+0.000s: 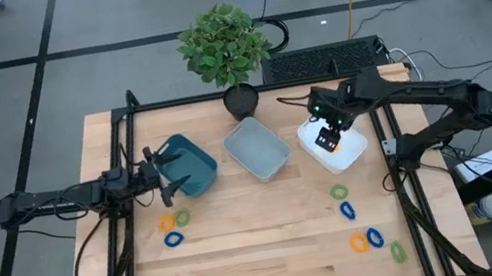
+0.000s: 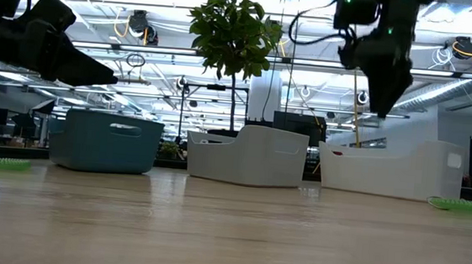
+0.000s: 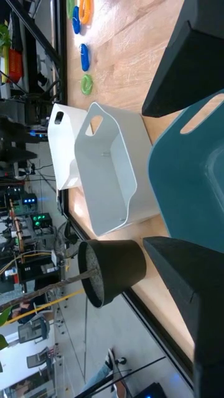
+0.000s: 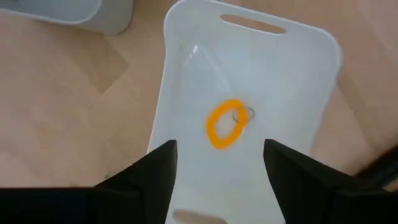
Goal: Sort spring keychains
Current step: Put the bottom right yellow spring keychain into the white bin
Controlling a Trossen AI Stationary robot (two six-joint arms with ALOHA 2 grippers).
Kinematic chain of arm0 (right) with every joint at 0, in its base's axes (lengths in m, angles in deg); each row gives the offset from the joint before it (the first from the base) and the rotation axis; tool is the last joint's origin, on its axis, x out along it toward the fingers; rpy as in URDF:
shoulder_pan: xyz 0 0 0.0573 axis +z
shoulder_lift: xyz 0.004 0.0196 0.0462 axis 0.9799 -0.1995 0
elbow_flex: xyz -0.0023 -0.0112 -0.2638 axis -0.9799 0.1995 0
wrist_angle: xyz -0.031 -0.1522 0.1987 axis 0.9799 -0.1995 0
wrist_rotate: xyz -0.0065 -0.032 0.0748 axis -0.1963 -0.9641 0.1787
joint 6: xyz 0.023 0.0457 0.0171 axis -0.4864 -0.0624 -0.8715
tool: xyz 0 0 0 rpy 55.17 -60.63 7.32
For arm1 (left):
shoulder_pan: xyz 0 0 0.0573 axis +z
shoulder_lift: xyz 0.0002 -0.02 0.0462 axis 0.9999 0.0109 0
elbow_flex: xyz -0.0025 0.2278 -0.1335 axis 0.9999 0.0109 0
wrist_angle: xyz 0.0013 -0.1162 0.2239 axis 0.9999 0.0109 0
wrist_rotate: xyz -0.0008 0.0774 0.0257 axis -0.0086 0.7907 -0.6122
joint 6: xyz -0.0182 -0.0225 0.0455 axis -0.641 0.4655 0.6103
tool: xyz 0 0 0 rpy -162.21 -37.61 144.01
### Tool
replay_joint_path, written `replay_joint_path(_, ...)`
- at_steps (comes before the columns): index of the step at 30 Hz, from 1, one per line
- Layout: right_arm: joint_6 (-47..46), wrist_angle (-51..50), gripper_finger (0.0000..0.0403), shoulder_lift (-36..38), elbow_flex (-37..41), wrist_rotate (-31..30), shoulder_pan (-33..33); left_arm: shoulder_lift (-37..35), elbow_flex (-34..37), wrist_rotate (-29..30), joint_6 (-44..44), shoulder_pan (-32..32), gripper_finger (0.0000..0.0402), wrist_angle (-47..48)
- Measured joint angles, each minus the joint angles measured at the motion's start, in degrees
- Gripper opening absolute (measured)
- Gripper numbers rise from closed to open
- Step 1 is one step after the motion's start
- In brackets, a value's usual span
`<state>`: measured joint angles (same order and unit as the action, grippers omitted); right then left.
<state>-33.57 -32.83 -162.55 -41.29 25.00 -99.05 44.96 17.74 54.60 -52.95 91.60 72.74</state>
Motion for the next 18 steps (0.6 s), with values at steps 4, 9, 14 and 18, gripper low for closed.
replay_joint_path(4, 1.45, -6.19, 0.0217, 0.0, -5.22, 4.06, 0.04, 0.0, 0.0, 0.0, 0.0, 0.01, 0.0335, 0.01)
replay_joint_path(9, 3.82, -12.42, 0.0213, 0.0, -9.87, 5.66, 3.48, -0.02, 0.0, 0.0, 0.0, -0.01, 0.0335, 0.0)
replay_joint_path(14, 1.88, -18.76, 0.0212, 0.02, -12.6, 5.65, 8.21, 0.0, -0.02, 0.0, 0.0, -0.01, 0.0335, 0.0)
replay_joint_path(18, -1.91, -21.99, 0.0212, 0.02, -13.01, 5.62, 11.42, 0.0, 0.0, 0.0, 0.0, -0.01, 0.0335, 0.0)
